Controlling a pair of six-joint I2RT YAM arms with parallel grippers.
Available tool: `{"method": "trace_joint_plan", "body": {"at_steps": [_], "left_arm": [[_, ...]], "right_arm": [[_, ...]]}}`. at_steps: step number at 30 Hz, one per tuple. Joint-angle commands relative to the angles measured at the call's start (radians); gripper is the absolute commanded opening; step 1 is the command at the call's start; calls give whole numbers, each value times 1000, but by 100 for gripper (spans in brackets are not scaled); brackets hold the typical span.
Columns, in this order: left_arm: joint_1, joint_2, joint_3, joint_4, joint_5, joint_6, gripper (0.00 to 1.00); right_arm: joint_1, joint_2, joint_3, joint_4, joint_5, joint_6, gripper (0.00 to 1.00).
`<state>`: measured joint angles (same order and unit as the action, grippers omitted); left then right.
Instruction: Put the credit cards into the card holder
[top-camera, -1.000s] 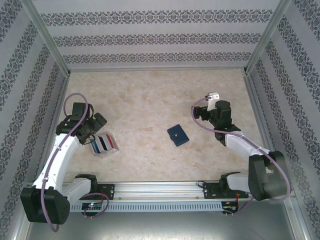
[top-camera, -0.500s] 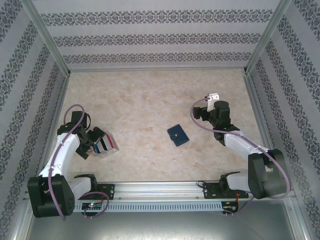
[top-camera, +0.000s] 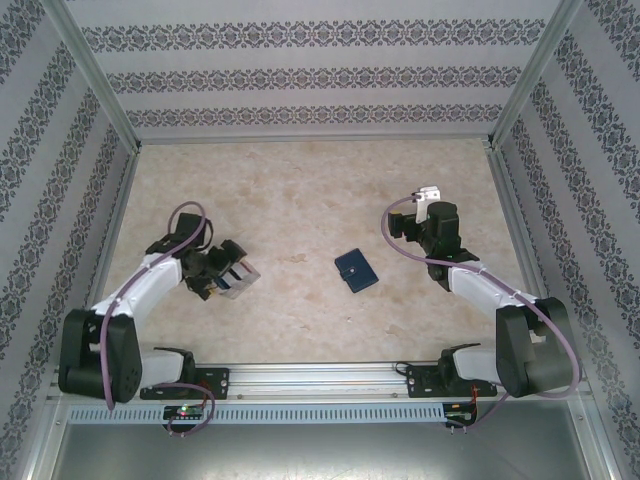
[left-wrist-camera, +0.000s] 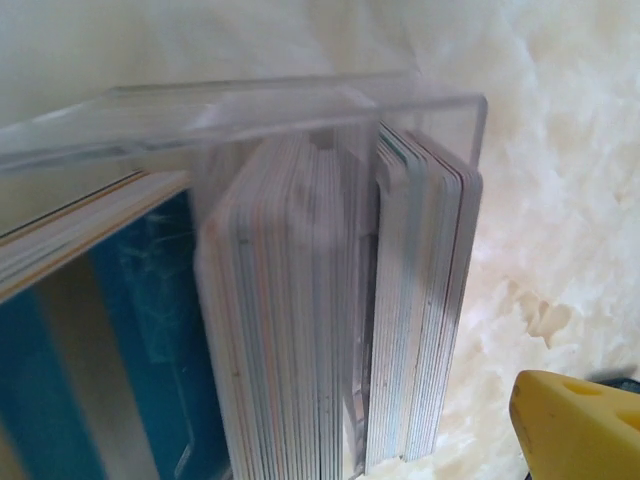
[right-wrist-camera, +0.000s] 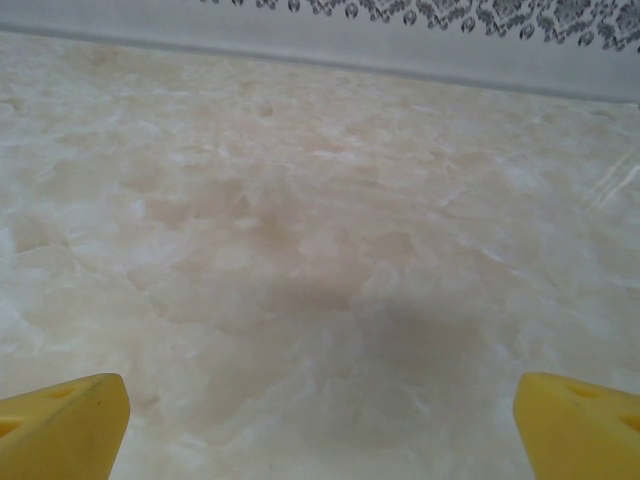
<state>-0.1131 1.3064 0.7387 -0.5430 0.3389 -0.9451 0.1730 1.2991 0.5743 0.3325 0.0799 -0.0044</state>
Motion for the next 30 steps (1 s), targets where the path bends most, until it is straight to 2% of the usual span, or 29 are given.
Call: {"method": "trace_joint_plan", "body": {"at_steps": [1, 4, 6, 7, 10, 16, 20, 24, 27, 30], "left_arm": [[-69, 92, 89, 122, -21, -21, 100], [-128, 206, 194, 131, -29, 30, 100], [-165, 287, 280, 106, -34, 83, 98], [-185, 328, 327, 96, -33, 117, 97], [-233, 434, 452, 74, -36, 203, 95], [-293, 608, 640, 57, 27, 353, 90], [-317, 688, 750, -13, 62, 473, 89], [-316, 656, 745, -11, -24, 415, 88], [-302, 575, 678, 48, -77, 340, 96], [-269, 542, 650, 81, -67, 289, 100]], "right_arm": [[5, 4, 44, -48, 81, 44, 98], [0, -20, 74, -112, 315, 259, 98], [-22, -51, 81, -182, 364, 394, 98], [-43, -74, 76, -206, 338, 432, 98], [-118, -126, 36, -190, 147, 453, 98], [-136, -172, 27, -260, 87, 448, 98], [-135, -172, 48, -332, 17, 431, 98], [-133, -111, 103, -379, -165, 399, 95], [-104, 5, 192, -410, -351, 367, 88], [-36, 143, 294, -417, -460, 374, 84]]}}
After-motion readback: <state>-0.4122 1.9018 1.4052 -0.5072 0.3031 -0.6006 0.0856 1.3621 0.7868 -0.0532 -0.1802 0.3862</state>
